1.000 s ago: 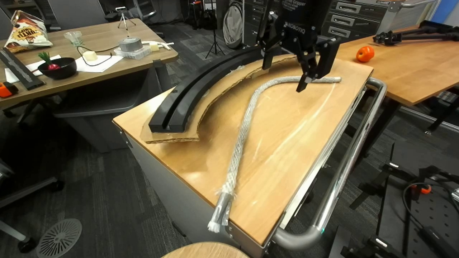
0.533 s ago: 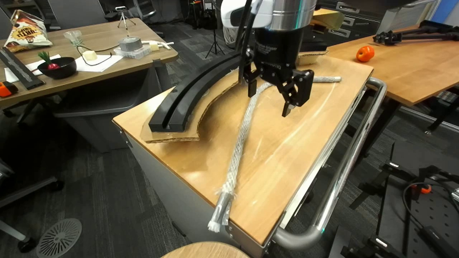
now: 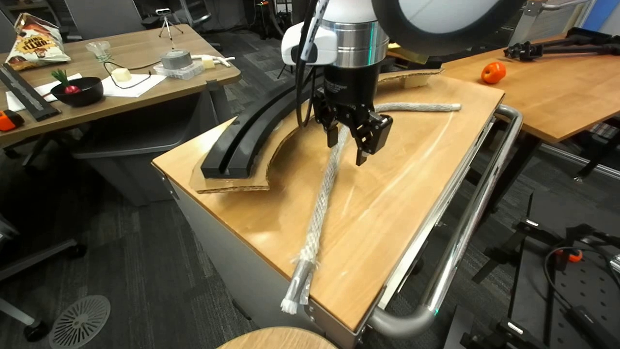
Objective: Place the rope along the black object
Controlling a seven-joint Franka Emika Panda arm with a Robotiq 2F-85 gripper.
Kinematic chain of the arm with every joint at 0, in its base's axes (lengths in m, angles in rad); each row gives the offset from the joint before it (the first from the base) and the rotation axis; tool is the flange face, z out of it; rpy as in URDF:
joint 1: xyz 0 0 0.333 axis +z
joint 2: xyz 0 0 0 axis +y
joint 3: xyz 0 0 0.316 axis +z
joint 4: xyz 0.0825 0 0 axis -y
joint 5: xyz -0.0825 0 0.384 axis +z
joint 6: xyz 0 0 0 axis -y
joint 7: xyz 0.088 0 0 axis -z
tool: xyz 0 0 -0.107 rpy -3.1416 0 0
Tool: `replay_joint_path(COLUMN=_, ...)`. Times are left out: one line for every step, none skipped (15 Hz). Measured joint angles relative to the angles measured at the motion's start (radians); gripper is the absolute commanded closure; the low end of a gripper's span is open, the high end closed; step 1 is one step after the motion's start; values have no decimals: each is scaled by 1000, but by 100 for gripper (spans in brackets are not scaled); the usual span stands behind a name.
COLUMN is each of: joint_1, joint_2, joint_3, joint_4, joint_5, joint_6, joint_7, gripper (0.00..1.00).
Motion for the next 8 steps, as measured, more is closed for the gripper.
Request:
replay_joint_path(joint_1=-6, joint_2=17, joint_3=0, joint_4=13, joint_5=0, joint_6=0, joint_7=1, gripper=61)
replay_joint_path(joint_1=-10, joint_2=31, joint_3=0, joint_4=27, joint_5=0, joint_6=1, joint_7=2, gripper=62)
replay_joint_path(joint_1=-15, joint_2=45, joint_3=1, joint_4=40, joint_5=0, joint_6=1, joint_7=3, gripper=62)
replay_joint_path(joint_1=-20, joint_2=56, joint_3=1, joint_4=51, joint_5=0, joint_6=1, joint_7=3, gripper=69)
replay_joint_path(joint_1=-24, joint_2=61, joint_3=5, joint_4=60, joint_5=5, joint_6=-9, joint_7=3, gripper=76)
replay_joint_path(joint_1=-28, joint_2=61, joint_3=8, joint_4=64, joint_5=7, joint_6=-10, joint_7=3, gripper=87)
replay_joint_path(joint_1=-32, joint_2=62, joint_3=10, joint_4=67, joint_5=13, joint_6=-11, joint_7=2, gripper=87)
replay_joint_path(joint_1=-36, joint_2=62, joint_3=13, joint_4=68, joint_5=18, joint_6=-9, joint_7=2, gripper=92)
